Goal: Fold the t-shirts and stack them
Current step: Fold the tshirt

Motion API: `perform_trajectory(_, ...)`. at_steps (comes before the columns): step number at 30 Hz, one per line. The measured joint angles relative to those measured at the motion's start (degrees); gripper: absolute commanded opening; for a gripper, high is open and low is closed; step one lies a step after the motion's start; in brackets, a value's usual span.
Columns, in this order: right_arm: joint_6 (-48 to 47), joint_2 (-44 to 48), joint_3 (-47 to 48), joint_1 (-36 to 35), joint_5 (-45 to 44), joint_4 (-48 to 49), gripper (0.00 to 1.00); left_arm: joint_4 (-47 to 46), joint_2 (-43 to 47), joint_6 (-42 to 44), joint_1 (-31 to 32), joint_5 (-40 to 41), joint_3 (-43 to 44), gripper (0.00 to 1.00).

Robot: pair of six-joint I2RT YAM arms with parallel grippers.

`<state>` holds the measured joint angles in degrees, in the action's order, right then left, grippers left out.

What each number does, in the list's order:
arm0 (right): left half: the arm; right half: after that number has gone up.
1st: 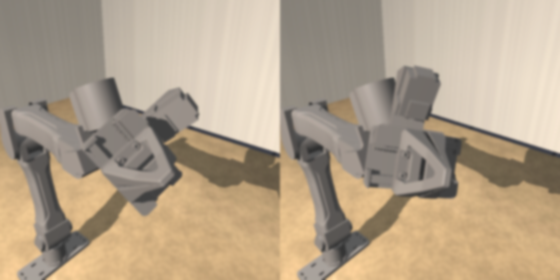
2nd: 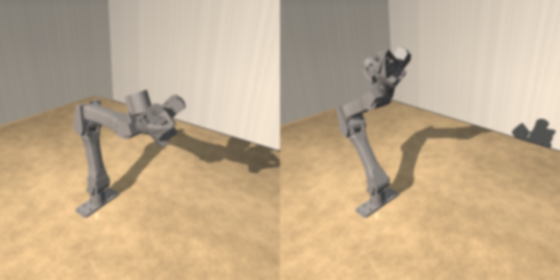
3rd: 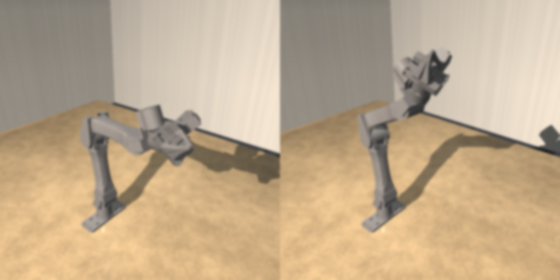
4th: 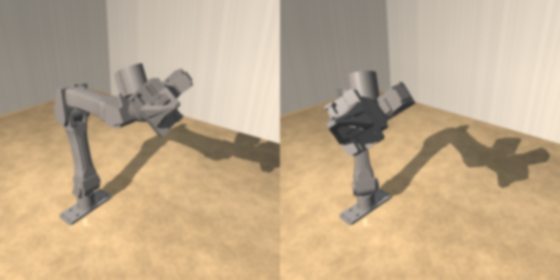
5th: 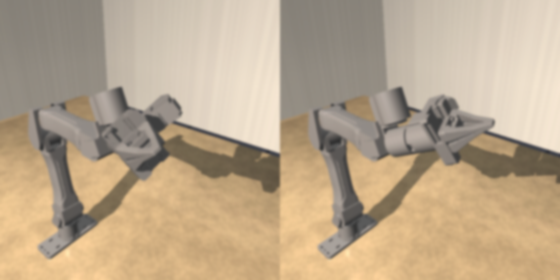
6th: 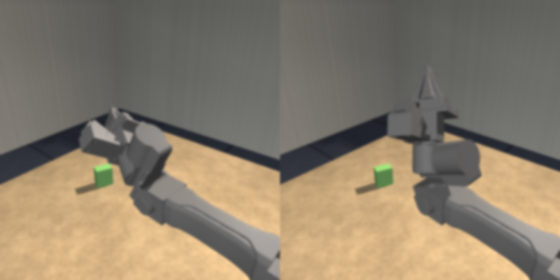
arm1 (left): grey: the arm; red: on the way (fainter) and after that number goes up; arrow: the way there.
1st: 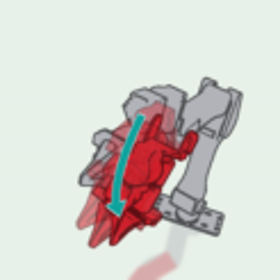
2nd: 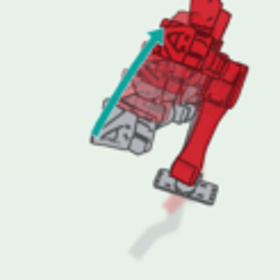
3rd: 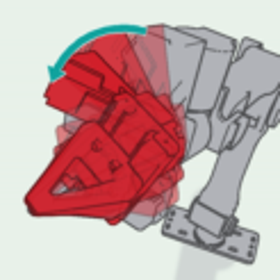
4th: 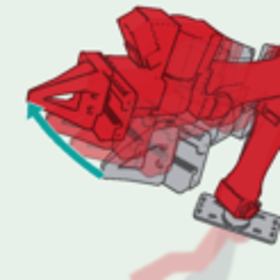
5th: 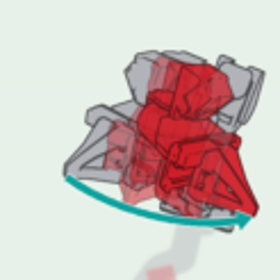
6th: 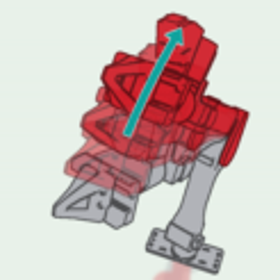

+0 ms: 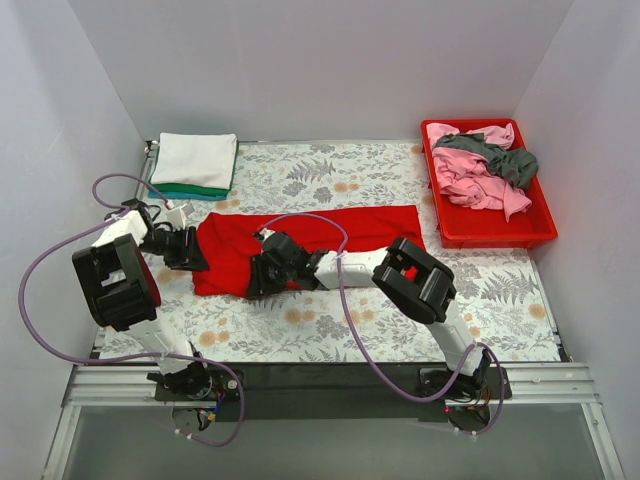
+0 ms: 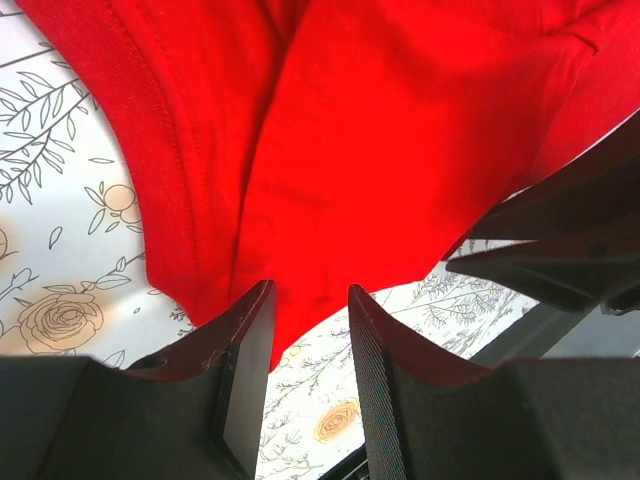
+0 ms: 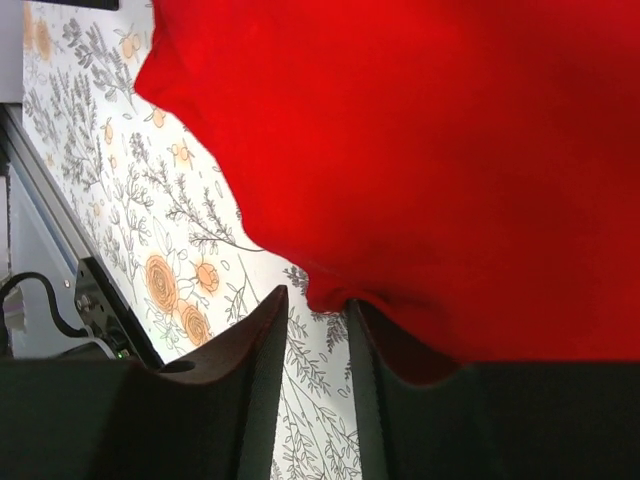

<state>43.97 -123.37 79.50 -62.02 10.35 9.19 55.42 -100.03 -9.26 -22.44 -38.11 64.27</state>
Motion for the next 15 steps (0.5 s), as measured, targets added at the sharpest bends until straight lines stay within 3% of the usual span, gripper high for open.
perform_trajectory(4,1.18,-0.13,-0.22,0.02,-0.5,-0.15,0.25,-0.07,0.17,0.0,-0.02,0.07,-0.04,0.35)
perform_trajectory(5,1.18,-0.13,-0.24,0.0,-0.57,-0.22,0.14,-0.09,0.17,0.02,-0.02,0.11,-0.04,0.35)
perform_trajectory(7,1.16,-0.13,-0.55,0.0,-0.59,-0.55,0.03,-0.04,0.17,0.04,-0.02,0.24,-0.04,0.35)
perform_trajectory(15,-0.11,-0.13,-0.24,0.59,1.07,-1.51,0.01,-0.17,0.17,-0.02,-0.02,2.29,-0.07,0.33)
